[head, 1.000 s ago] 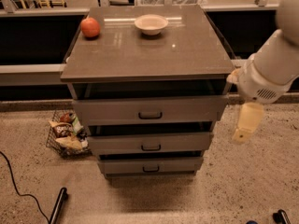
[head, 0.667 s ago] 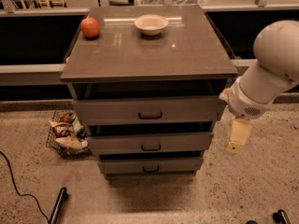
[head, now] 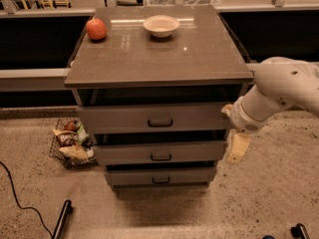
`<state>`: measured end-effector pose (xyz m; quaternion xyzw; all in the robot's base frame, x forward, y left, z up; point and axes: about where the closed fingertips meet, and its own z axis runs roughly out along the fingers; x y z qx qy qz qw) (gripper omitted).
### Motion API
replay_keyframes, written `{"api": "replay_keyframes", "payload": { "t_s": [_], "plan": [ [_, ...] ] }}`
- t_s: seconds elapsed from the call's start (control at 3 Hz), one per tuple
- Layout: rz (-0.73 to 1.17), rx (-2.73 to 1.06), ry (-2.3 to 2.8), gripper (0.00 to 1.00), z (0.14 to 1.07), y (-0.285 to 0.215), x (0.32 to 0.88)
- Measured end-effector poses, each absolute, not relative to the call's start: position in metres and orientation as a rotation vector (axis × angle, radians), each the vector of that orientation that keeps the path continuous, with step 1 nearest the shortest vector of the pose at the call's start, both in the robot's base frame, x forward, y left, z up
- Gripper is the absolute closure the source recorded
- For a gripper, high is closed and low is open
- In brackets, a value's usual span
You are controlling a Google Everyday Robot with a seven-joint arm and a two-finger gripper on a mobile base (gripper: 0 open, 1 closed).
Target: Open top drawer
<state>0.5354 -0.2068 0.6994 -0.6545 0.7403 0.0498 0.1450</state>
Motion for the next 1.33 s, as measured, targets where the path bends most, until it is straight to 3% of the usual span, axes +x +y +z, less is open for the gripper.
{"api": "replay_keyframes", "payload": {
  "t_s": [0.33, 1.33],
  "plan": [
    [0.143, -1.886, 2.133, 0.00, 0.699, -0.207, 0.536],
    [0.000, -2.055, 1.847, 0.00, 0.674, -0.172, 0.612]
  ]
}}
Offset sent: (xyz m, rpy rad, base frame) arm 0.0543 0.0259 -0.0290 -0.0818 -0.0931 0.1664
